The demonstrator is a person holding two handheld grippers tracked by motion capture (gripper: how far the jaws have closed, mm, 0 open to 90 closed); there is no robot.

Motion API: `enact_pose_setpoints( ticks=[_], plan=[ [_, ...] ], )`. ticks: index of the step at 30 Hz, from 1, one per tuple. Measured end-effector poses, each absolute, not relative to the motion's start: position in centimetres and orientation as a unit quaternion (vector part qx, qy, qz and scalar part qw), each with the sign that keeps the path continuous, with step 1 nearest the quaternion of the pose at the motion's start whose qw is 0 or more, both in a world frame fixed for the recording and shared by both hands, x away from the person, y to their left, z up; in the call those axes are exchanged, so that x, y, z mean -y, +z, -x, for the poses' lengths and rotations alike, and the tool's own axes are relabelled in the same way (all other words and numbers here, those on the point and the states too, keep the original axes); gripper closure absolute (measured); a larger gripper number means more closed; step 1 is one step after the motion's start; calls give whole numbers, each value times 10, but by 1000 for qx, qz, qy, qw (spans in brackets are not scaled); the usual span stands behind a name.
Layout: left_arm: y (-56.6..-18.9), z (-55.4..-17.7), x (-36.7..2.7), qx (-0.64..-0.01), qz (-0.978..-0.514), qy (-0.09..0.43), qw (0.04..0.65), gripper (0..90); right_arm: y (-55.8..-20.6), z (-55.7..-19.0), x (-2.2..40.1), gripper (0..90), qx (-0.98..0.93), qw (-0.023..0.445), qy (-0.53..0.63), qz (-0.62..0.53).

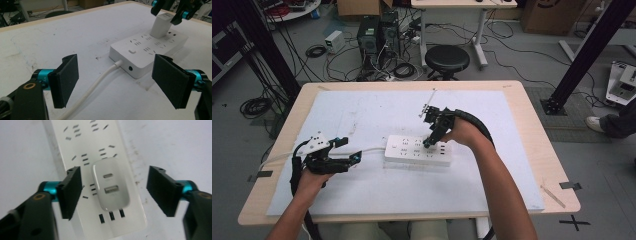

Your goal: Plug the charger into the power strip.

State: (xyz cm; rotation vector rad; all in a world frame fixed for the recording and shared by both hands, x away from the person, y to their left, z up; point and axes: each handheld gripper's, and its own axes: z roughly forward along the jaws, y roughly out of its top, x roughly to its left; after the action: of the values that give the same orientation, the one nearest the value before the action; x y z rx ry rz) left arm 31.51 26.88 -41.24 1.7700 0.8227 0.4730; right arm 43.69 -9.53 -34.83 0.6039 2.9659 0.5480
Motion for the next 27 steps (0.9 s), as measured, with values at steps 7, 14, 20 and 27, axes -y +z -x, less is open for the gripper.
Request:
enact_pose_setpoints(
  ticks=[7, 14, 20, 27],
  plan=[
    [-413, -315, -273, -347, -743, 199, 536, 216, -339, -419, 141, 215, -922, 63, 262, -277],
    [-412, -315, -278, -350, -739, 199, 540, 216, -340, -394, 184, 214, -884, 97, 312, -334],
    [-412, -313, -281, -352, -738, 199, 540, 216, -345, -374, 213, 214, -860, 130, 324, -372],
    [-410, -314, -283, -356, -733, 203, 543, 216, -345, -351, 237, 214, -835, 160, 338, -403]
  ],
)
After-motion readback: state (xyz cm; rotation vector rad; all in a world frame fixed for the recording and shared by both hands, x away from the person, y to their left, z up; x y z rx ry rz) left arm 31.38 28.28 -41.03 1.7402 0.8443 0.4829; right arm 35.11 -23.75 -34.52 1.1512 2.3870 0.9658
